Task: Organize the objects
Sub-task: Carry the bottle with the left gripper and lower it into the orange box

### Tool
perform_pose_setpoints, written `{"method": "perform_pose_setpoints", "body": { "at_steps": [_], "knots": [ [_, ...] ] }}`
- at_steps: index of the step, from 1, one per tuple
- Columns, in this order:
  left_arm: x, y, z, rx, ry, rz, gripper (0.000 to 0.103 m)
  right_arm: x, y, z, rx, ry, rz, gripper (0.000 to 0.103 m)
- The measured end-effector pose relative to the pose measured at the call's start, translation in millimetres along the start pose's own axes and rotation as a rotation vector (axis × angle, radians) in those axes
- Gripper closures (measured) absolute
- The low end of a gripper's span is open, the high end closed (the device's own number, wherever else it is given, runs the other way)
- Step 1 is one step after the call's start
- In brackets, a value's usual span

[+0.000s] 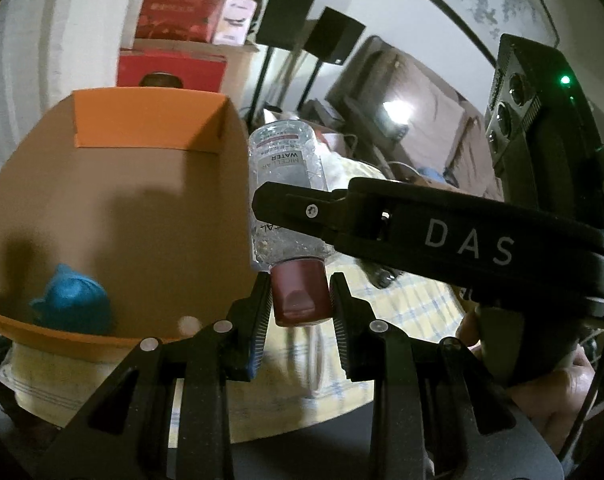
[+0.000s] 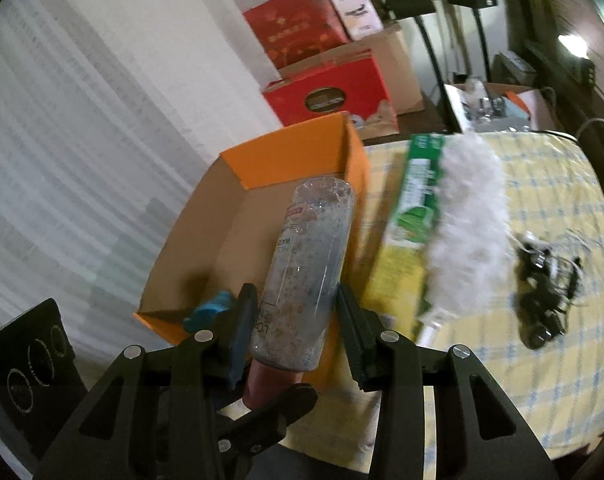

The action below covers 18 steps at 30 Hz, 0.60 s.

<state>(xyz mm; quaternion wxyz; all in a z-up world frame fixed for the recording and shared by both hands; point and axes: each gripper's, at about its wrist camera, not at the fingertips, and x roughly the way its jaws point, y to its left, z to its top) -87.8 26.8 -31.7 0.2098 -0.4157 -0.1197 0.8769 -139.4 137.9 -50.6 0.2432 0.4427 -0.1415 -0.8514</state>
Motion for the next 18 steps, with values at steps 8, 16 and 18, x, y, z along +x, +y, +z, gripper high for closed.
{"method": "perform_pose_setpoints", "body": {
  "at_steps": [8, 16, 18],
  "knots": [
    [5.5, 28.6, 6.2, -0.038, 0.017, 0.022, 0.076, 33.7, 18.3, 10.9, -0.028, 0.038, 0.003, 0.062],
    [18.3, 44.6, 6.1, -0.052, 0.047, 0.032, 0.076, 57.5, 16.4, 10.7, -0.026, 0.072, -0.008, 0.062],
    [20.5, 46.5, 7.0, -0.048, 0.052, 0.036, 0.076, 59.8, 15.9, 10.6, -0.022, 0.070, -0.012, 0.062]
  ]
}}
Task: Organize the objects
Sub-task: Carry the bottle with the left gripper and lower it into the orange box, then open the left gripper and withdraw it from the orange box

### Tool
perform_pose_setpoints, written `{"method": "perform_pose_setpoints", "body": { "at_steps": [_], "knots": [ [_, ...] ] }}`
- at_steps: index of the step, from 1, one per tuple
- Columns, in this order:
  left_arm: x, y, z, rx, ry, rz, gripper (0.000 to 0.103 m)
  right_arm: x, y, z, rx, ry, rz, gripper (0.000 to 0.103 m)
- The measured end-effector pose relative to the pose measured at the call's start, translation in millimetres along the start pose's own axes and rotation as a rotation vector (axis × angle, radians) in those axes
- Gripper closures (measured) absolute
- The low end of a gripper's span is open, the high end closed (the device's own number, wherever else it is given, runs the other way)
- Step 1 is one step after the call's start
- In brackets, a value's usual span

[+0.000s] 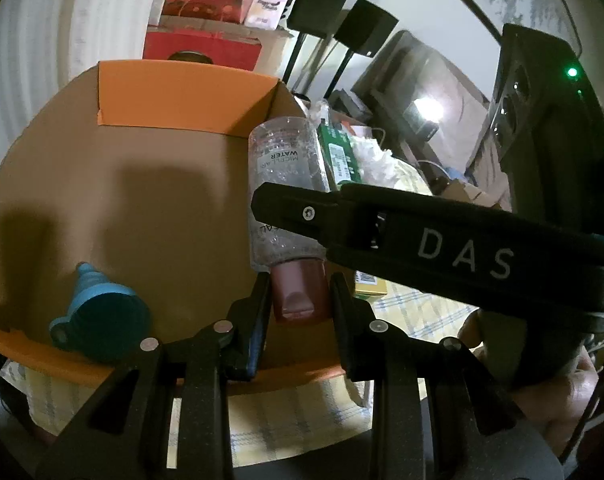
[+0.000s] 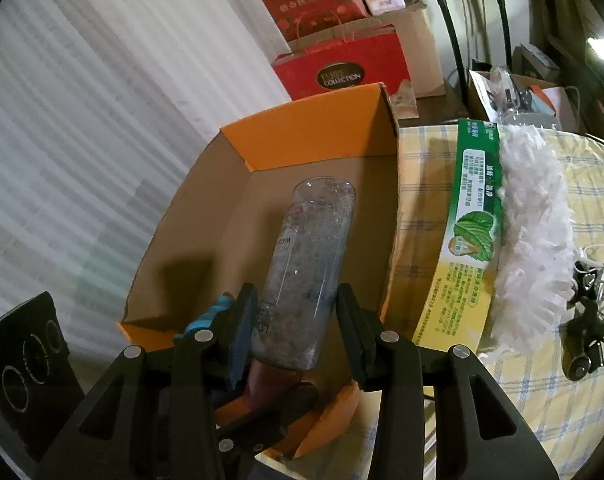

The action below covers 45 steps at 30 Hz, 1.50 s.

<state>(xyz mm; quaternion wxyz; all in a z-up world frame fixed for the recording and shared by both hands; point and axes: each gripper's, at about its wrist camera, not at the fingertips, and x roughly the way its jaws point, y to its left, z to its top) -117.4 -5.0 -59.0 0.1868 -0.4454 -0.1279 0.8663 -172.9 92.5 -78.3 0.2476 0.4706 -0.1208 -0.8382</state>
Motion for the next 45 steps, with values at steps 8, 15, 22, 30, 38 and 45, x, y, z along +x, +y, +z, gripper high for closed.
{"method": "perform_pose_setpoints", "body": {
  "at_steps": [8, 15, 22, 30, 38, 45],
  "knots": [
    [9.4, 1.0, 2.0, 0.017, 0.020, 0.054, 0.075, 2.5, -1.4, 1.3, -0.002, 0.009, -0.011, 0.062],
    [5.6, 7.1, 2.0, -0.007, 0.010, 0.041, 0.063, -8.3, -1.6, -0.3, -0.009, -0.011, 0.009, 0.062],
    [-11.0, 7.6, 1.2, -0.027, -0.033, 0.016, 0.037, -37.2, -8.5, 1.7, -0.011, -0.063, -0.024, 0.060],
    [-24.6, -8.1, -2.3, 0.021, -0.072, 0.024, 0.027, -69.5, -31.6, -3.2, 0.018, -0.113, -0.103, 0.043],
    [-33.0, -29.0, -12.7, 0.069, -0.096, 0.004, 0.015, -88.9, -53.9, -17.5, 0.038, -0.132, -0.176, 0.035],
    [-35.0, -44.4, -31.7, 0.095, -0.074, -0.021, 0.015, -93.6, -75.0, -33.3, 0.076, -0.124, -0.215, 0.035]
  ]
}}
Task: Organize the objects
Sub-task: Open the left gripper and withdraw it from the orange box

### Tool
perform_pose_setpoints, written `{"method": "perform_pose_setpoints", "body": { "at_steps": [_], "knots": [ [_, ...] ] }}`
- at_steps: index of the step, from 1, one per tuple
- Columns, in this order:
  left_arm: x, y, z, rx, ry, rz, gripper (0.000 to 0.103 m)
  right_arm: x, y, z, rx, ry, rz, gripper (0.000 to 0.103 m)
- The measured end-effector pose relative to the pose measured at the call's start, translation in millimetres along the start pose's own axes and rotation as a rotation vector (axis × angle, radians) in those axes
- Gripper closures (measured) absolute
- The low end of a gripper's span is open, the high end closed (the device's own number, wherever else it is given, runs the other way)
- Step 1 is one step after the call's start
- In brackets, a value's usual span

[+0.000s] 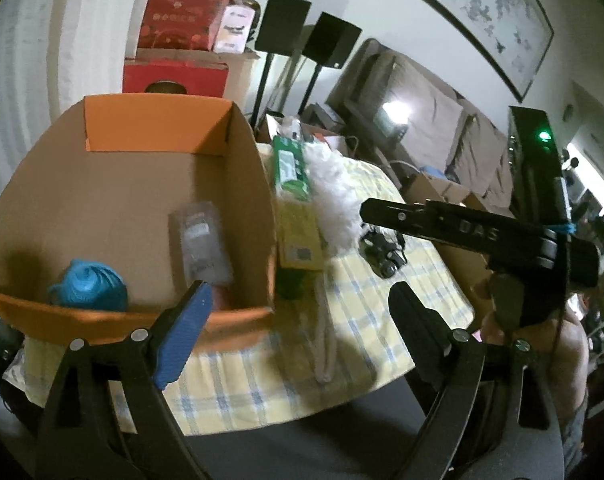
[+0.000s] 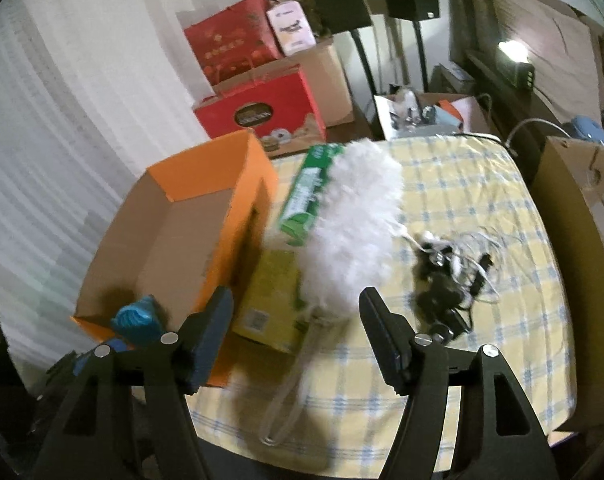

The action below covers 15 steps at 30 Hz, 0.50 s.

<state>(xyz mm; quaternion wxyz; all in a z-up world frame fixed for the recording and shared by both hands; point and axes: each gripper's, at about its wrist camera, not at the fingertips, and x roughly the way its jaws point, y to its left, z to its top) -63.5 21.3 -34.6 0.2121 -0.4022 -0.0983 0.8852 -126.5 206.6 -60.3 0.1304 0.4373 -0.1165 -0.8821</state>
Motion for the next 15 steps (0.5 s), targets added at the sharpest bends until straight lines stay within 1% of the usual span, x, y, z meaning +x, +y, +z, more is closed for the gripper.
{"method": "perform_pose_setpoints", "body": {
  "at_steps": [6, 10, 15],
  "knots": [
    [-5.0, -13.6, -19.7, 0.011, -0.006, -0.001, 0.015, -1.2, -15.4, -14.9, 0.019, 0.010, -0.023, 0.035],
    [0.8, -23.2, -29.2, 0.031, 0.020, 0.001, 0.015, -1.6, -22.1, -23.0, 0.021, 0.012, -0.037, 0.035],
    [11.1, -34.2, -40.1, 0.056, 0.045, 0.009, 0.015, 0.5, -30.8, -32.1, 0.034, 0.027, -0.035, 0.035]
  ]
}}
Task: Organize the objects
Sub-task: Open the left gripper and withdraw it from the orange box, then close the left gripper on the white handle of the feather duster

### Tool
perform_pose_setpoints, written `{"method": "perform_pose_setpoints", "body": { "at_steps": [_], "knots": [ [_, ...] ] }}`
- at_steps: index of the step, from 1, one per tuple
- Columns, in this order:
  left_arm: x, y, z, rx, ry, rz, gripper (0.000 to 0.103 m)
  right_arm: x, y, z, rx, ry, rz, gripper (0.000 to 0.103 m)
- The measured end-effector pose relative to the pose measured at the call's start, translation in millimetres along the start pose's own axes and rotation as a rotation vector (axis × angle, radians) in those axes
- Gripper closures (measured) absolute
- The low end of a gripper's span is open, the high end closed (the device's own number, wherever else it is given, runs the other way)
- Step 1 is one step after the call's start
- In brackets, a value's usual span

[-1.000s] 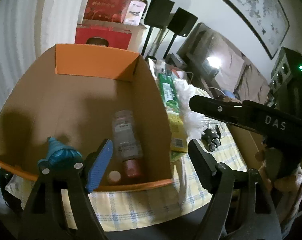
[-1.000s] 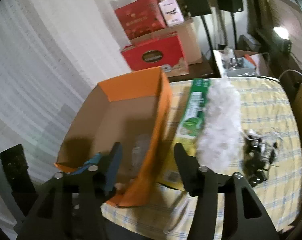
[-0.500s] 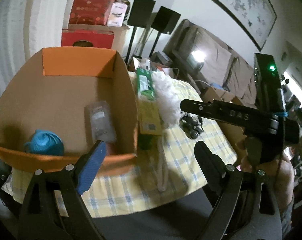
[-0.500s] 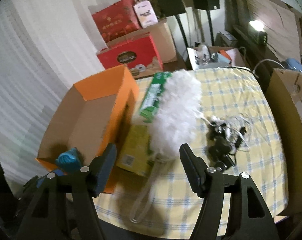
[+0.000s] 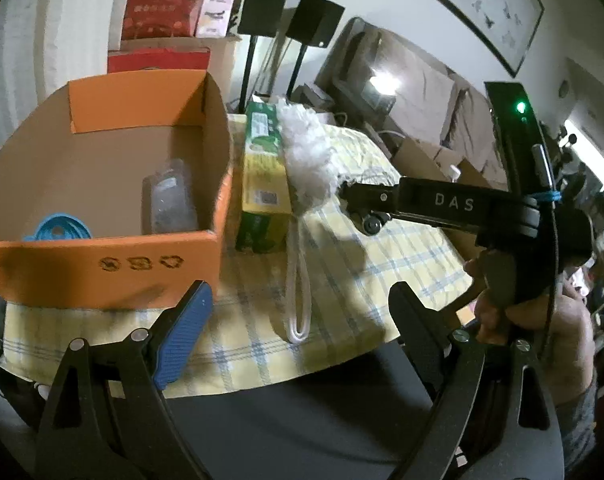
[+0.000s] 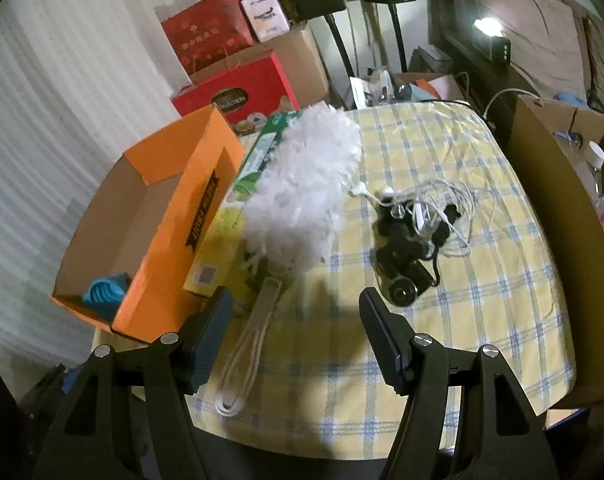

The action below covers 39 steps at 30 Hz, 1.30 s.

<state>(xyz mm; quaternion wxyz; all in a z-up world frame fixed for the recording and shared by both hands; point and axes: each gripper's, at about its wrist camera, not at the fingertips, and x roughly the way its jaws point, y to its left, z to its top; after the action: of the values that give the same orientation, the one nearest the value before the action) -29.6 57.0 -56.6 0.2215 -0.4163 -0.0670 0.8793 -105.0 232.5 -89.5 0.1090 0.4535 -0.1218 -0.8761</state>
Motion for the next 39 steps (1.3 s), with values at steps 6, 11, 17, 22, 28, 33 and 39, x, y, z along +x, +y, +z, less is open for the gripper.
{"method": "perform_pose_setpoints", "body": {
  "at_steps": [6, 11, 17, 22, 28, 33, 39],
  "knots": [
    [11.2, -10.8, -3.8, 0.015, 0.025, -0.012, 0.015, -7.1, -14.1, -7.3, 0.005, -0.005, -0.017, 0.035],
    [21.1, -16.9, -1.3, 0.011, 0.043, -0.032, 0.015, -15.4, -32.2, -11.5, 0.024, -0.014, -0.040, 0.035],
    [35.7, -23.4, 2.9, 0.020, 0.052, -0.032, 0.015, -22.5, -51.1, -13.2, 0.054, -0.025, -0.060, 0.035],
    [51.1, -21.7, 4.5, 0.002, 0.073, -0.031, 0.016, -26.3, -63.1, -14.8, 0.067, -0.033, -0.073, 0.035],
    [63.1, -29.1, 7.1, 0.031, 0.088, -0.040, 0.016, -26.2, -79.1, -14.4, 0.091, -0.039, -0.089, 0.035],
    [74.1, -28.8, 9.8, 0.033, 0.089, -0.013, 0.017, -22.4, -90.7, -11.7, 0.117, -0.039, -0.095, 0.036],
    [92.5, -22.5, 6.5, 0.031, 0.128, 0.025, 0.029, -21.1, -97.9, -9.8, 0.139, -0.037, -0.075, 0.036]
  ]
}}
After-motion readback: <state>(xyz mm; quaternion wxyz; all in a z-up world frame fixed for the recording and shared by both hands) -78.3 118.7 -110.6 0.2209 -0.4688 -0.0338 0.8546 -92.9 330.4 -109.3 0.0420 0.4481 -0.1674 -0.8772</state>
